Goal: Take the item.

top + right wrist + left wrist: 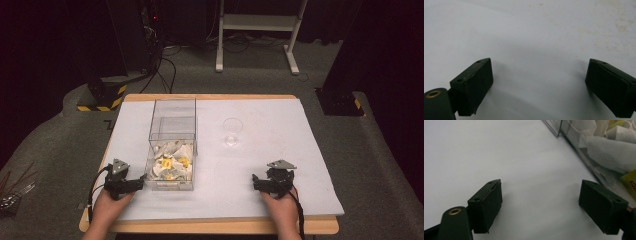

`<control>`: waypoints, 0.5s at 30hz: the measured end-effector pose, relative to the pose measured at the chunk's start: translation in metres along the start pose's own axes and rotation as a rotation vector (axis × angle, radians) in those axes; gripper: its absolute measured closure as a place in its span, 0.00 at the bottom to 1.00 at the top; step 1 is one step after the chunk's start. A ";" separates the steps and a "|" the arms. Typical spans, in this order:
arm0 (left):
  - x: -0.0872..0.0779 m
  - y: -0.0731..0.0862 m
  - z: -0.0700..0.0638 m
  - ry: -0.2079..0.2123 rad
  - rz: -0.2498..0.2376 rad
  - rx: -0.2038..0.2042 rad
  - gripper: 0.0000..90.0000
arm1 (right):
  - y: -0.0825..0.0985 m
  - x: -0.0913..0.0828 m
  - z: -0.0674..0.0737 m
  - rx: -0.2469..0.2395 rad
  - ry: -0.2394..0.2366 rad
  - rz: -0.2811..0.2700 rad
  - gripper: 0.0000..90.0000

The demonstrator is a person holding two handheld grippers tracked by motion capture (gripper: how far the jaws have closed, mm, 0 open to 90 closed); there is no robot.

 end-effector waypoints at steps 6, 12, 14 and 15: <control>0.000 0.000 0.001 0.000 0.002 0.001 0.21 | 0.000 0.000 0.000 0.000 0.001 0.000 0.08; 0.000 0.000 0.001 0.002 0.003 -0.001 0.21 | 0.000 0.000 0.001 -0.002 0.003 0.000 0.08; 0.000 0.000 0.001 0.002 0.003 0.000 0.21 | 0.000 0.000 0.000 -0.005 0.004 -0.001 0.08; 0.000 -0.001 0.001 0.004 0.005 -0.001 0.21 | 0.000 0.000 0.000 -0.001 0.001 -0.002 0.08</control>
Point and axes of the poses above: each handheld gripper's, and its own axes: x roughly forward along the jaws, y roughly out of its underside, z roughly to its left, the point moved 2 cm from there along x, roughly forward along the jaws, and after that the axes turned 1 degree about -y, right-handed, at the moved point
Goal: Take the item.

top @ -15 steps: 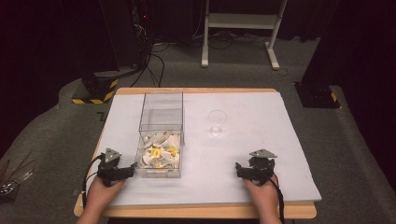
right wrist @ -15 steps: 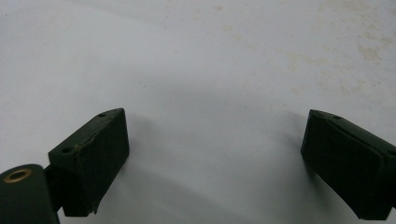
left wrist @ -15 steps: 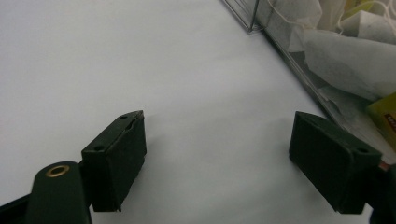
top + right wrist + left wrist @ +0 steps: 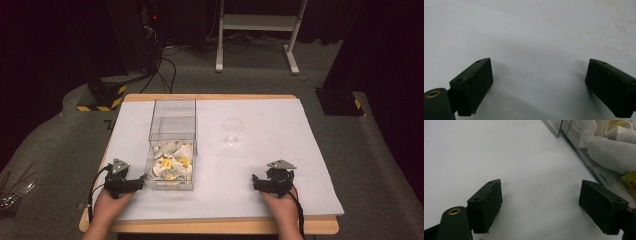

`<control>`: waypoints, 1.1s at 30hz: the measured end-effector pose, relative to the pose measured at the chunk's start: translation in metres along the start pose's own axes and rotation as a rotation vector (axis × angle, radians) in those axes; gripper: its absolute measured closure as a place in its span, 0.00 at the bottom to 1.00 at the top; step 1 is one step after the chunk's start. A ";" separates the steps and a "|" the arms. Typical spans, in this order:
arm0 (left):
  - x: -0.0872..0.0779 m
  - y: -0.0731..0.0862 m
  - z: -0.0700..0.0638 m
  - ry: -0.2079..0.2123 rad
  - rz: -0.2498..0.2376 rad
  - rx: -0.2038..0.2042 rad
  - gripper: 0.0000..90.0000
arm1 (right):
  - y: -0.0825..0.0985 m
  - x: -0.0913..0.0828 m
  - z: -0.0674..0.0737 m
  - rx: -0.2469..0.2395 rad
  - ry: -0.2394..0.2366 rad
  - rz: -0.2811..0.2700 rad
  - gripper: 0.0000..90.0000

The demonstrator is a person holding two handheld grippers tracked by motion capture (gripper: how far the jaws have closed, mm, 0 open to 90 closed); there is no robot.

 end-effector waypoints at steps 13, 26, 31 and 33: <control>0.000 0.000 -0.001 -0.002 -0.002 0.001 0.21 | 0.000 0.000 0.000 0.000 -0.001 0.002 0.08; 0.000 0.000 0.000 0.000 0.001 0.000 0.21 | 0.000 0.000 0.000 -0.003 0.005 0.001 0.09; 0.000 0.000 0.000 -0.001 0.001 0.001 0.21 | 0.000 0.000 0.001 -0.004 0.009 0.002 0.09; 0.000 0.000 0.000 -0.001 0.001 0.001 0.21 | 0.000 0.000 0.001 -0.004 0.009 0.002 0.09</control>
Point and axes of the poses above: each handheld gripper's, and its own axes: x roughly forward along the jaws, y roughly out of its underside, z roughly to its left, the point moved 2 cm from there along x, roughly forward along the jaws, and after that the axes turned 1 degree about -y, right-handed, at the moved point
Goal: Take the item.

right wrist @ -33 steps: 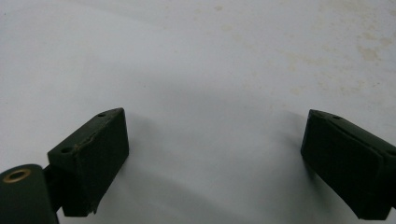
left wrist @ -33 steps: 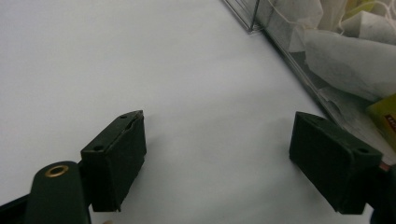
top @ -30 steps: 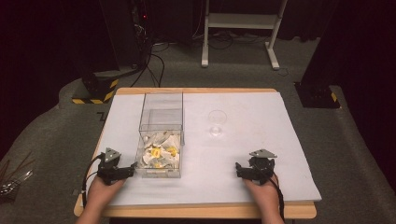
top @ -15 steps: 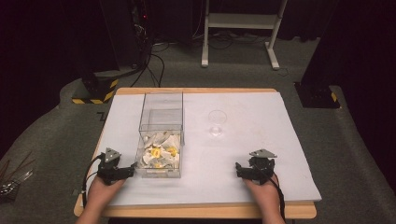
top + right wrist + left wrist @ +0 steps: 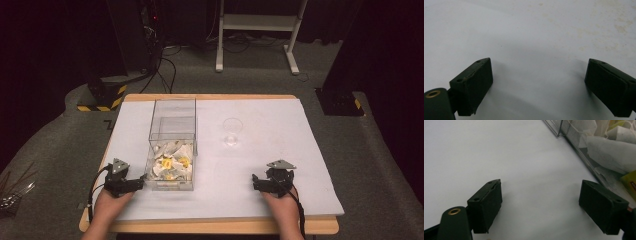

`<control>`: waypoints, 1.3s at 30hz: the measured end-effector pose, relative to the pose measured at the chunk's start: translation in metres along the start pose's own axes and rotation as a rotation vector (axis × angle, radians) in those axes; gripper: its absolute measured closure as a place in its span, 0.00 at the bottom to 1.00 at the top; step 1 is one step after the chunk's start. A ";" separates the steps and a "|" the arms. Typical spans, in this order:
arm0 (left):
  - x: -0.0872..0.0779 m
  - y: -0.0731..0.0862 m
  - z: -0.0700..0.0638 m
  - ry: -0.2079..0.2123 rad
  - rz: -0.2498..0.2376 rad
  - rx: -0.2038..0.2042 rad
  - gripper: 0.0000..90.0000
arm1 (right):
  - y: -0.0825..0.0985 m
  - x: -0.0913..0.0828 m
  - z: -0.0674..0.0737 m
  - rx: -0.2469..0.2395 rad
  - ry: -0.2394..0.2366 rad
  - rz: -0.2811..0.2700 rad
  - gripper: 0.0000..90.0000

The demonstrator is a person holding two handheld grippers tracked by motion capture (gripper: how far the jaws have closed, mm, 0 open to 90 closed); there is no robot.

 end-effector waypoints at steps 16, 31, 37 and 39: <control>0.000 0.000 0.000 0.001 0.000 0.000 0.21 | -0.001 -0.002 0.003 -0.020 -0.004 -0.007 0.11; 0.000 0.000 0.000 0.000 0.001 0.001 0.21 | -0.007 -0.005 0.028 -0.064 -0.043 -0.036 0.11; 0.000 0.000 0.000 0.000 0.000 0.001 0.21 | -0.009 -0.005 0.043 -0.084 -0.065 -0.041 0.11; 0.000 0.000 0.000 0.000 0.002 0.002 0.21 | -0.010 -0.004 0.048 -0.092 -0.073 -0.041 0.11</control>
Point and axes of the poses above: each handheld gripper's, and its own axes: x roughly forward along the jaws, y roughly out of its underside, z roughly to its left, the point moved 2 cm from there along x, roughly forward along the jaws, and after that the axes turned 1 degree about -y, right-handed, at the moved point
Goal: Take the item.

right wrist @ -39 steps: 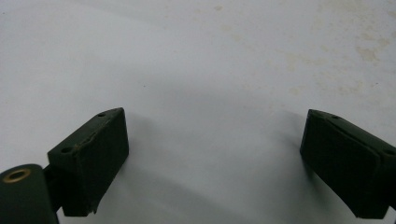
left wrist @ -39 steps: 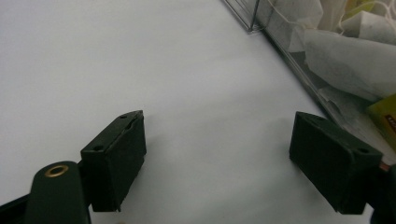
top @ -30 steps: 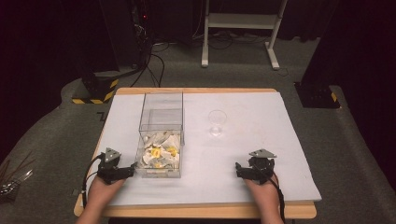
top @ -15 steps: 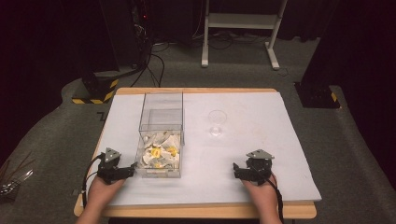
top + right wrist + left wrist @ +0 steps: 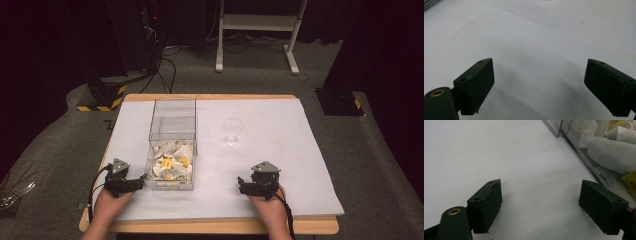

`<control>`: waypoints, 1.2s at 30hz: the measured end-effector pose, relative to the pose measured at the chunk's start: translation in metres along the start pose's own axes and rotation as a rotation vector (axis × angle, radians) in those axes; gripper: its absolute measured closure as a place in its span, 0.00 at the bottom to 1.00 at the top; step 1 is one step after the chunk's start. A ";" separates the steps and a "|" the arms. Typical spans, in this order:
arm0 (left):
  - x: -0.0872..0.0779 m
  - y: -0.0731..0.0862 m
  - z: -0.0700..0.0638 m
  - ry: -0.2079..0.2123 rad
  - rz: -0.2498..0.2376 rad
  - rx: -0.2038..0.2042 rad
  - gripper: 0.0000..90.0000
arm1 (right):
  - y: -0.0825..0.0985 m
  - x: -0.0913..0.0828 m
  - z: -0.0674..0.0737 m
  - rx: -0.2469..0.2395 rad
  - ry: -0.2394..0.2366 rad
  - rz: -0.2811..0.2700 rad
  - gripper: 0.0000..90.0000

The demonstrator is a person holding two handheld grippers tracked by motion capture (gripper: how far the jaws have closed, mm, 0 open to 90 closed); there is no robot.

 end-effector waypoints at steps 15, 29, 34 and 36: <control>0.000 0.000 0.000 0.000 -0.001 -0.002 0.21 | -0.005 0.004 0.028 -0.045 -0.051 -0.014 0.11; 0.000 0.000 0.000 0.001 -0.002 -0.004 0.21 | -0.007 0.008 0.044 -0.086 -0.129 -0.050 0.13; 0.000 0.000 0.000 -0.001 0.004 0.004 0.21 | -0.009 0.007 0.045 -0.091 -0.157 -0.069 0.15; 0.000 0.000 0.000 0.001 0.003 0.002 0.21 | -0.010 0.007 0.044 -0.088 -0.156 -0.071 0.15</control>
Point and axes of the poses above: each handheld gripper's, and its own axes: x roughly forward along the jaws, y roughly out of its underside, z roughly to its left, the point moved 2 cm from there along x, roughly forward along the jaws, and after that the axes turned 1 degree about -y, right-handed, at the moved point
